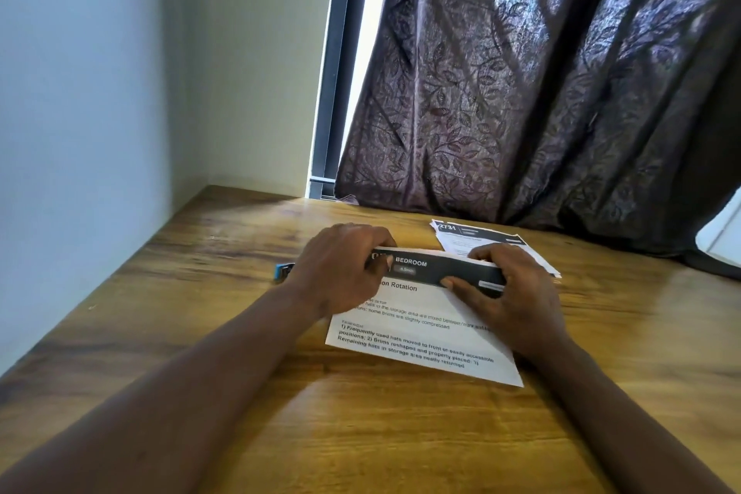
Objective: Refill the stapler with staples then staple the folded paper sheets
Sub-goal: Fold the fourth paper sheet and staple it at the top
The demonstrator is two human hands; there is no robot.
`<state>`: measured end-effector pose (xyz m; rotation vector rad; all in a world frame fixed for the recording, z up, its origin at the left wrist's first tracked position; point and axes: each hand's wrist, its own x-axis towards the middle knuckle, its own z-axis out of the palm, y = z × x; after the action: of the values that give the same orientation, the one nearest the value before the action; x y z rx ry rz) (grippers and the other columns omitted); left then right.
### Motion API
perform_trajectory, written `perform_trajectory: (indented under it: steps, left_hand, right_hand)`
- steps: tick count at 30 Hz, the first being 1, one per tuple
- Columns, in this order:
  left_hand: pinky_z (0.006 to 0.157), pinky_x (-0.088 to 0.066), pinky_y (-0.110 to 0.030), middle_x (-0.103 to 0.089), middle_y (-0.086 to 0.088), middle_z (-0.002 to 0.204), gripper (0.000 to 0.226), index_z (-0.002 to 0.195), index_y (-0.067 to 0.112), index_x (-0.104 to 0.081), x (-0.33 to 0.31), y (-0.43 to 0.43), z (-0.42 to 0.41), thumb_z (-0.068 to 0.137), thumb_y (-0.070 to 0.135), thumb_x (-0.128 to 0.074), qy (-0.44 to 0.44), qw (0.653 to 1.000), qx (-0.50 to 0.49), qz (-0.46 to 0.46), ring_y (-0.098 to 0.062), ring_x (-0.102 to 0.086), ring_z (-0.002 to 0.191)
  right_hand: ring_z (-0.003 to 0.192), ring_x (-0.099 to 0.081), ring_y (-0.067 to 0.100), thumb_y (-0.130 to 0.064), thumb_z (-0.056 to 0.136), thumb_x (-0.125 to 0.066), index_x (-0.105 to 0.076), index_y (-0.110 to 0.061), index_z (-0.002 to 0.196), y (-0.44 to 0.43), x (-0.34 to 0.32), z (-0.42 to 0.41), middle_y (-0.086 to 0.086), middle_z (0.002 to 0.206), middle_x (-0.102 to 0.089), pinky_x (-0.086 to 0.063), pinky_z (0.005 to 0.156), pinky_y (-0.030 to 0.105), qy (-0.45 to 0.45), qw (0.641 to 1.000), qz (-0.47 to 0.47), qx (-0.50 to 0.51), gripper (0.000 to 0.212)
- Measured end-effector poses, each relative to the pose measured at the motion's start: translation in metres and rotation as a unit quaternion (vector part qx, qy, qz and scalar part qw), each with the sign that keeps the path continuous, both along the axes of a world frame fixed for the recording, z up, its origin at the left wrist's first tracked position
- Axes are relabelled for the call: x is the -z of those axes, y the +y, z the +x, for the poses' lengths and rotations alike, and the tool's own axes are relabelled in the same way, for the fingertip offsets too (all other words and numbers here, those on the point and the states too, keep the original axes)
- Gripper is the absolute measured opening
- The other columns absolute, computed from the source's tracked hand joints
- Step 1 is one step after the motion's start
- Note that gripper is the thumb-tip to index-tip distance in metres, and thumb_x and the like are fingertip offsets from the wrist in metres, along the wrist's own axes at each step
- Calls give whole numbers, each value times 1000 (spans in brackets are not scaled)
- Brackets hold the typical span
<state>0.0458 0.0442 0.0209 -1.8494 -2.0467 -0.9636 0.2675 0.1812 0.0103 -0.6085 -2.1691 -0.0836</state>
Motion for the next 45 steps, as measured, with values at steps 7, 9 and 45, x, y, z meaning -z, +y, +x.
perform_trajectory:
  steps: [7,9,45]
  left_hand:
    - [79,-56,-33,-74,10,112,24,119,33,-68,2,2,2,96,32,-62,37,999,-18,-8,-14,-66,96]
    - [78,-55,-34,-74,10,109,24,118,33,-69,2,2,-2,96,31,-62,43,999,-22,10,-15,-66,94]
    - [91,-59,-43,-71,-25,118,22,110,9,-72,-2,-19,-56,90,19,-68,-601,795,60,66,-34,-69,103]
  right_hand:
    - [117,-53,20,-55,91,-55,-58,-26,129,-14,3,-34,-1,123,-61,-30,105,41,-108,987,102,57,47]
    - [116,-55,17,-51,95,-50,-59,-26,128,-17,2,-53,-4,121,-64,-30,108,41,-102,993,54,14,42]
    - [99,-58,14,-33,93,-67,-71,-28,107,-11,12,-75,-11,98,-66,-32,85,31,-45,988,-101,-111,16]
